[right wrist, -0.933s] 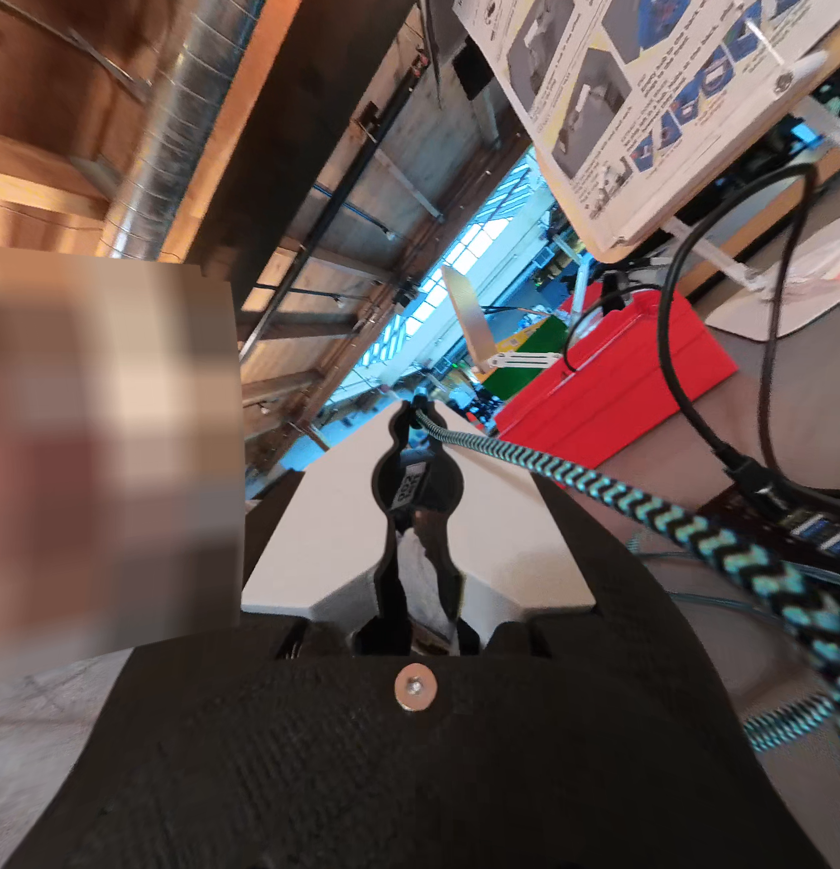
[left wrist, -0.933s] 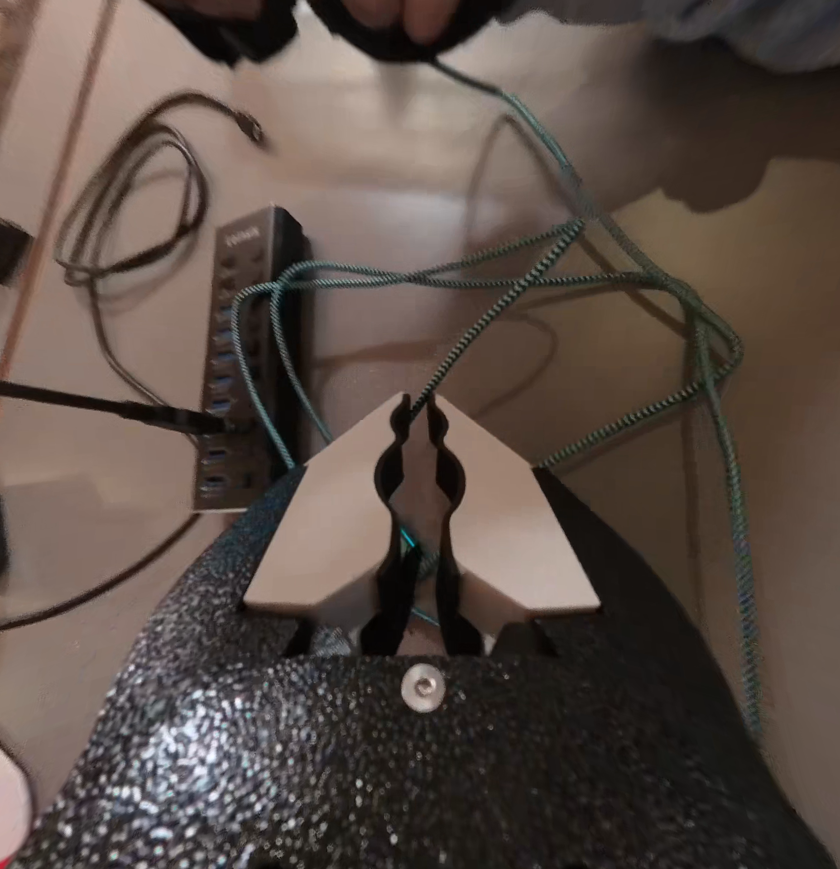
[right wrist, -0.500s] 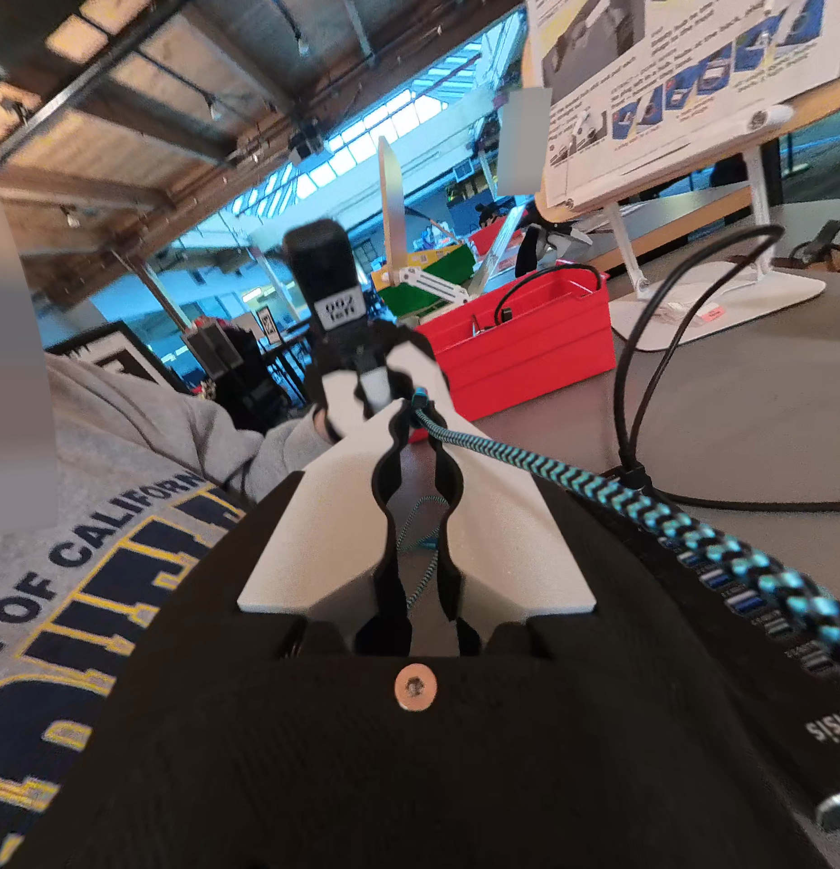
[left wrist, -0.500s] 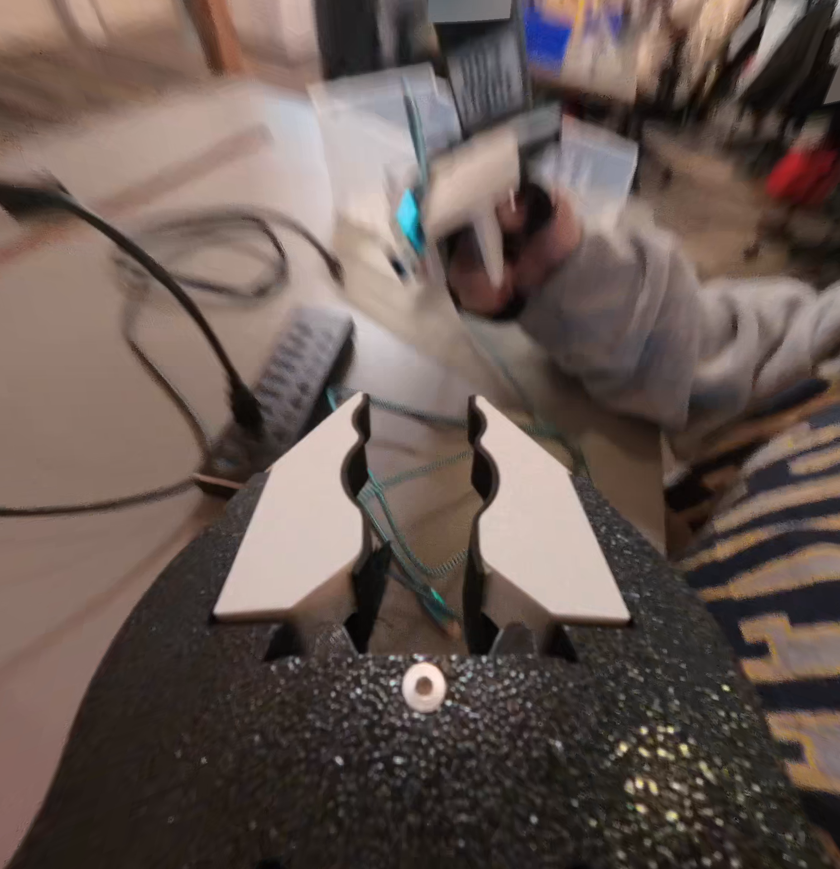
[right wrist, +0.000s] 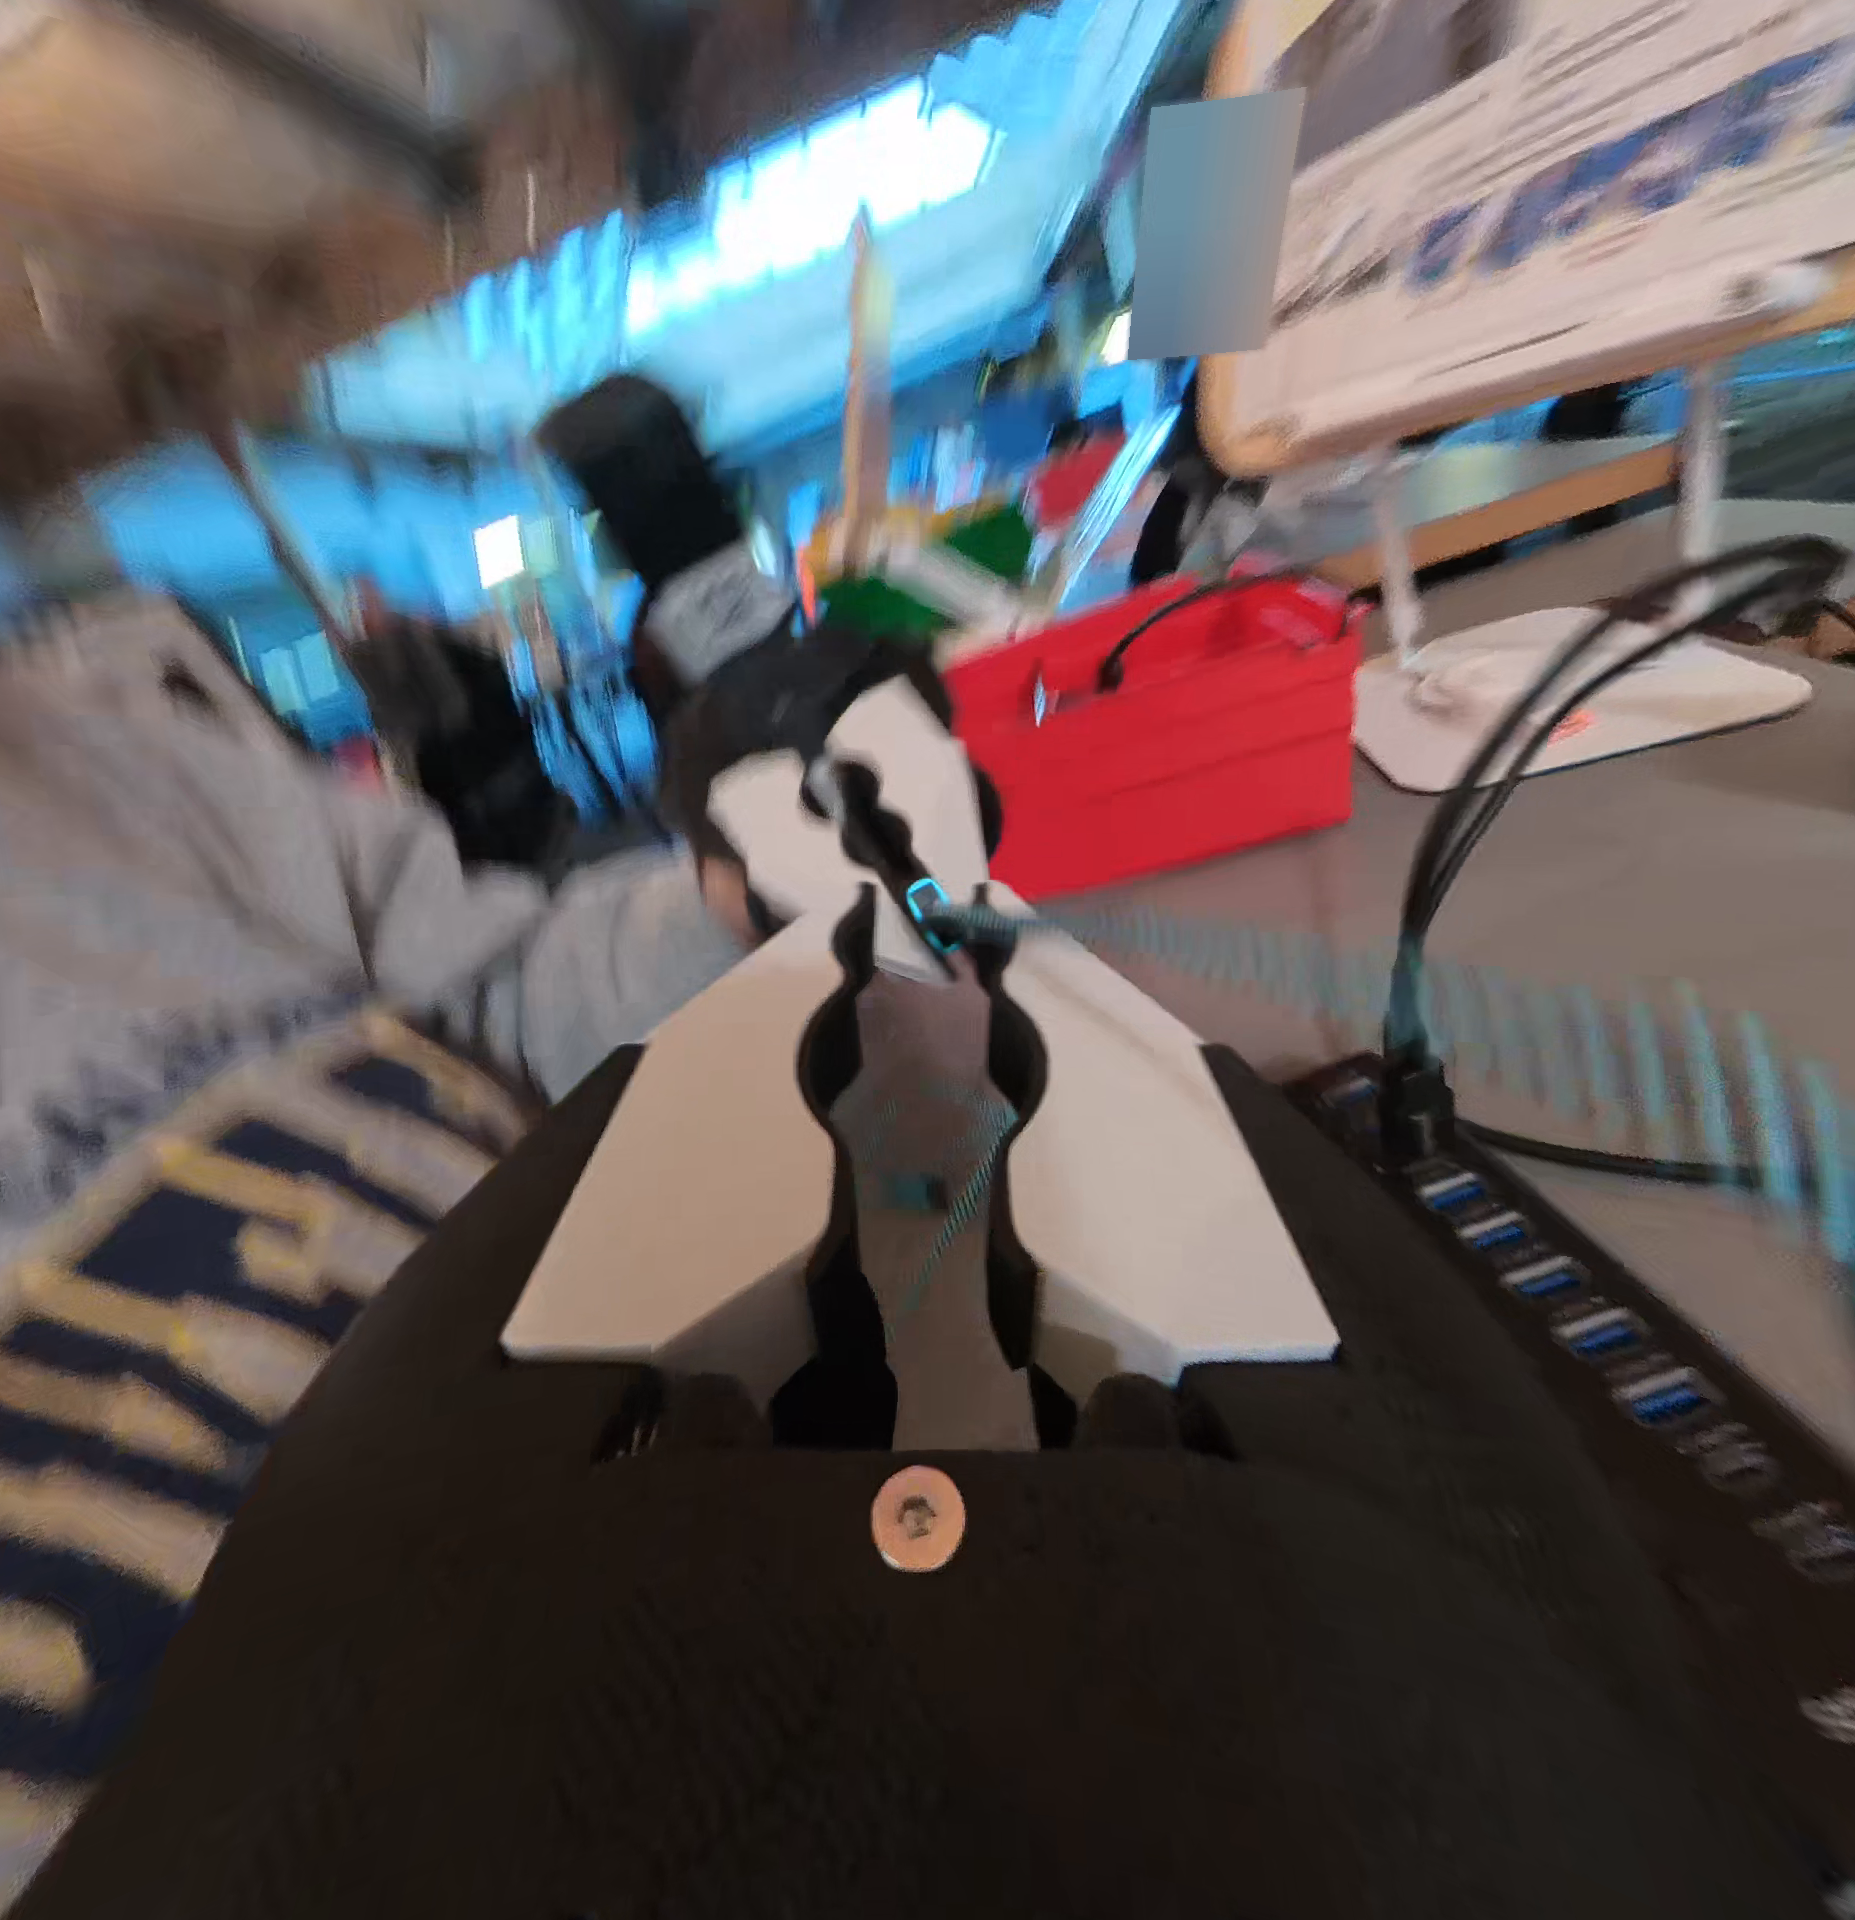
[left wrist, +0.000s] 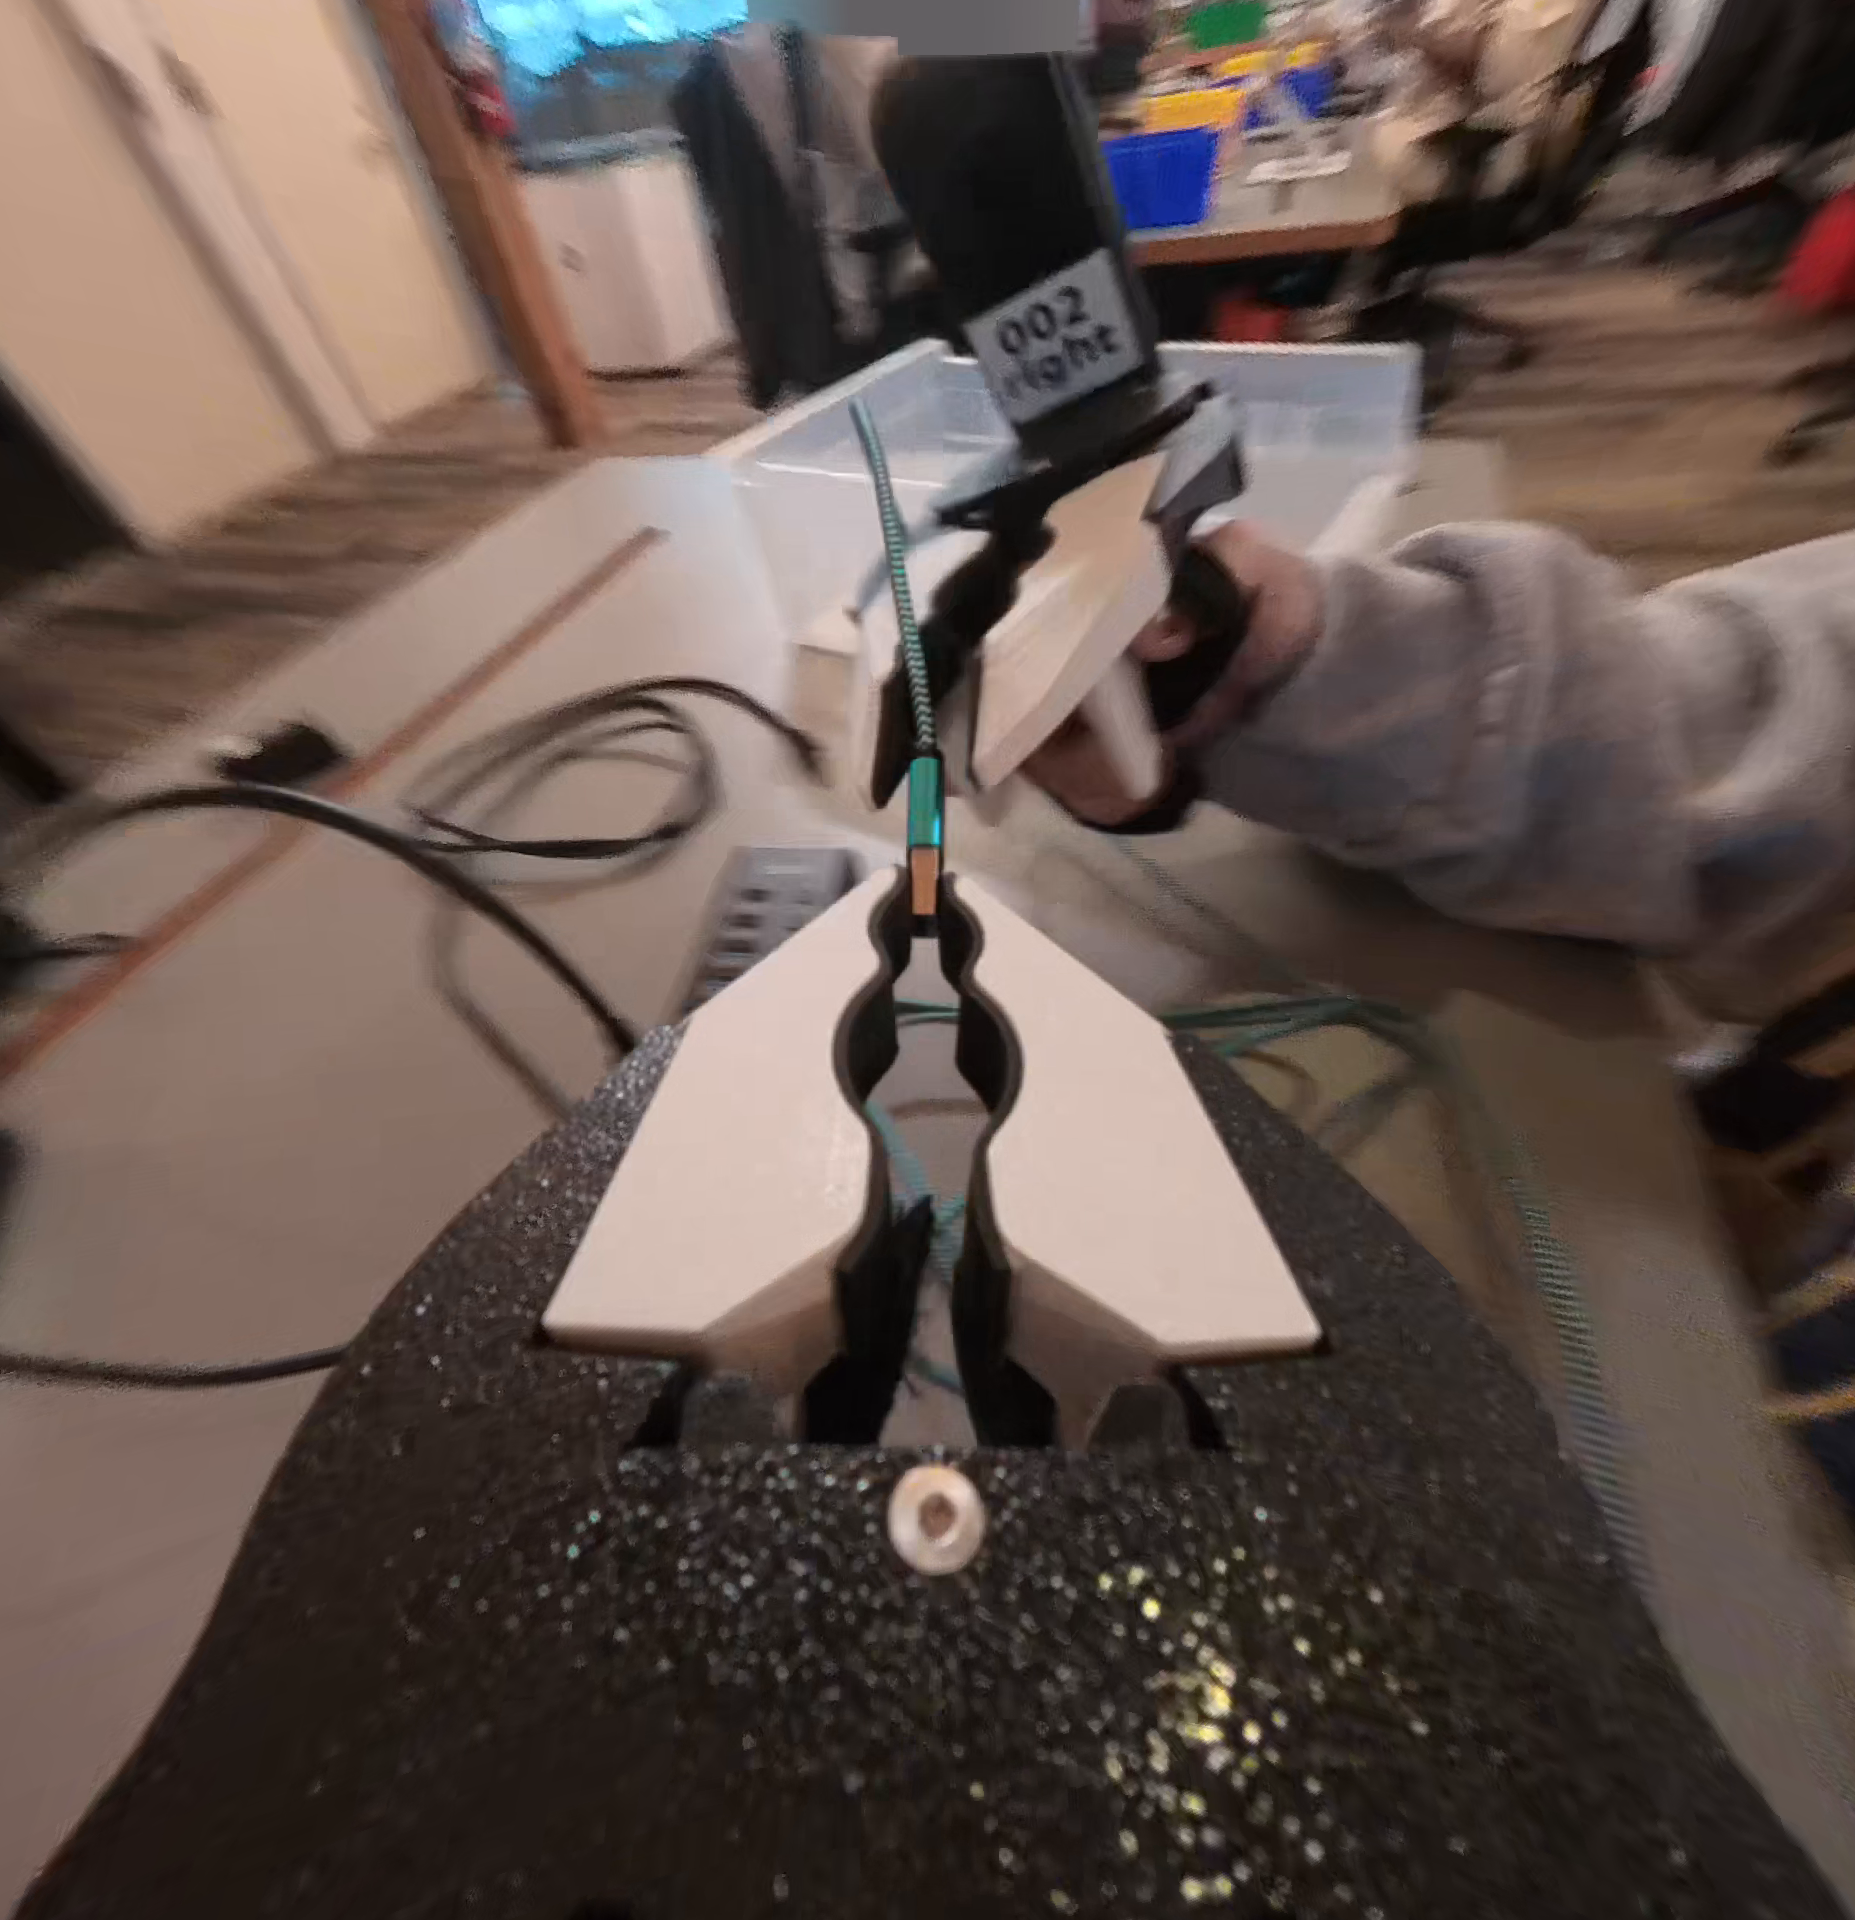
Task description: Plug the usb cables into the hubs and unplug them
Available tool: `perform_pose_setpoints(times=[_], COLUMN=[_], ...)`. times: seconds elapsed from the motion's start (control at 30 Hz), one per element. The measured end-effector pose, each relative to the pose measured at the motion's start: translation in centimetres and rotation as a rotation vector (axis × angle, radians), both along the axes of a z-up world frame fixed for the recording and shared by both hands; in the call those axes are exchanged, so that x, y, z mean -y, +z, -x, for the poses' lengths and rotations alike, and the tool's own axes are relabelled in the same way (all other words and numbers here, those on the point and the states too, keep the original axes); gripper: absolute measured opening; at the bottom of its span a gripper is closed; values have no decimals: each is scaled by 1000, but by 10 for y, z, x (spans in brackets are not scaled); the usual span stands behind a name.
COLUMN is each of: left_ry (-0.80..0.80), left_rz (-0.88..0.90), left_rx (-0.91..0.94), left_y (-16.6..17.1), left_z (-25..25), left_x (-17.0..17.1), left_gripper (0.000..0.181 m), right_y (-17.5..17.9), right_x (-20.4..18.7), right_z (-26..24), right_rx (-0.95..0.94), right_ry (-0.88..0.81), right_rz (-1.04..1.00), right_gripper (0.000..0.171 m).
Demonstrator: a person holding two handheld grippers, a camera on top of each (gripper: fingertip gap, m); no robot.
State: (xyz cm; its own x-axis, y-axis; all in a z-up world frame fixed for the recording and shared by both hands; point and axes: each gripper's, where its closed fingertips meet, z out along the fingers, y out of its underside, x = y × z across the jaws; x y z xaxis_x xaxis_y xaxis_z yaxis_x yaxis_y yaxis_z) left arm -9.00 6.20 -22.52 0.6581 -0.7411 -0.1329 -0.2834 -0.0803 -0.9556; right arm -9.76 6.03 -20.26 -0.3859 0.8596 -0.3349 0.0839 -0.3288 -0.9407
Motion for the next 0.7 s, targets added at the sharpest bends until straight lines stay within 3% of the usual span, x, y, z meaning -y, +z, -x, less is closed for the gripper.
perform_pose_setpoints(times=[0.07, 0.17, 0.27, 0.37, 0.4, 0.57, 0.63, 0.7], left_ry=[170, 383, 452, 486, 491, 511, 471, 389], left_rz=[-195, -500, -731, -837, -863, -911, -819, -592], left_rx=[-143, -538, -893, -1086, -1104, -1183, -1037, -779], left_y=[10, 19, 18, 13, 14, 13, 6, -10], left_z=[19, 40, 34, 29, 27, 24, 22, 21], left_x=[-13, -24, -28, -34, -35, -40, -45, -50], left_gripper=[2, 2, 2, 2, 2, 2, 3, 9], right_y=[9, 14, 3, 0, -2, -5, -9, -18], right_x=[-9, -19, -25, -30, -33, -40, -45, -52], right_z=[4, 7, 16, 18, 17, 15, 14, 13], right_rx=[-30, -67, -40, -45, -41, -28, 2, 57], right_ry=[-17, -8, -71, -107, -113, -145, -188, -254], right_rz=[197, 455, 505, 572, 592, 599, 551, 476], right_gripper=[24, 26, 24, 18, 11, 9, 9, 6])
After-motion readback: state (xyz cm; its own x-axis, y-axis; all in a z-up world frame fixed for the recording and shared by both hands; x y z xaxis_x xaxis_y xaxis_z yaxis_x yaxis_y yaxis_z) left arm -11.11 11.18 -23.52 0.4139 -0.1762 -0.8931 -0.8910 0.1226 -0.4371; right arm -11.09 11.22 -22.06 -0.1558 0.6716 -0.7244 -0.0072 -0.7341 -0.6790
